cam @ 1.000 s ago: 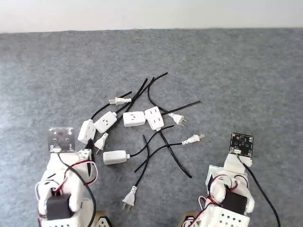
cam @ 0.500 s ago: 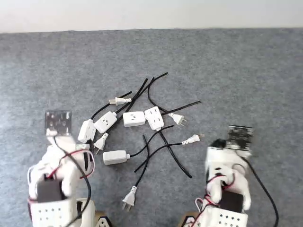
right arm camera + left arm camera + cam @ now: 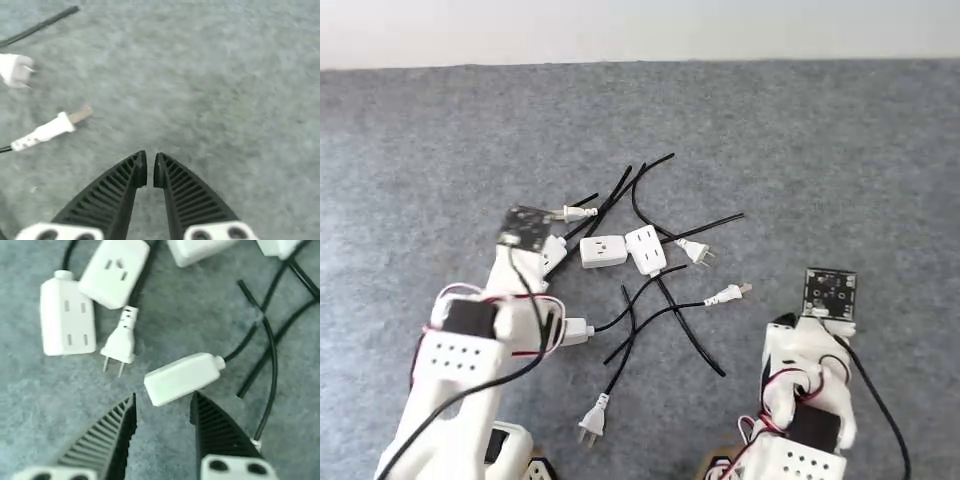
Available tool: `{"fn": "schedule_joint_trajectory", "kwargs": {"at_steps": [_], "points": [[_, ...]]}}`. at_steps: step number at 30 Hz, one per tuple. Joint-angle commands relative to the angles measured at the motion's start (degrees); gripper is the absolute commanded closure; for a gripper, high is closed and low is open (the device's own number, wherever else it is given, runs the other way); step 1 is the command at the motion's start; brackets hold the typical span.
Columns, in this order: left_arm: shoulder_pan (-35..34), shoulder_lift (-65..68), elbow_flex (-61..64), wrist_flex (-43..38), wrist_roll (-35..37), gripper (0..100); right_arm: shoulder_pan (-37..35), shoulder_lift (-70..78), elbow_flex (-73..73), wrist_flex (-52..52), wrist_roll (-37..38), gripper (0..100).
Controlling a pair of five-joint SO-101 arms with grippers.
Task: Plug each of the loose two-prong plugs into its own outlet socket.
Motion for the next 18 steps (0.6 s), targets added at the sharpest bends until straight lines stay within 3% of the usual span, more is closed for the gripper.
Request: {"fn": "schedule_joint_trajectory", "kwargs": {"at_steps": [1, 4, 10, 18], "points": [[3.3, 4.3, -4.3, -0.1, -7.6, 83, 2.1, -0.7, -1.9, 0.4, 0.9, 95.1], [5.2, 7.5, -4.7, -0.3, -16.5, 83, 2.1, -0.7, -1.8, 0.2, 0.9, 95.1], [5.4, 12.0, -3.4, -4.7, -25.5, 83, 2.1, -0.7, -0.5, -1.7, 1.0, 95.1], [5.5, 17.5, 0.3, -15.6, -30.2, 83, 2.1, -0.7, -0.4, -1.7, 1.1, 95.1]]}}
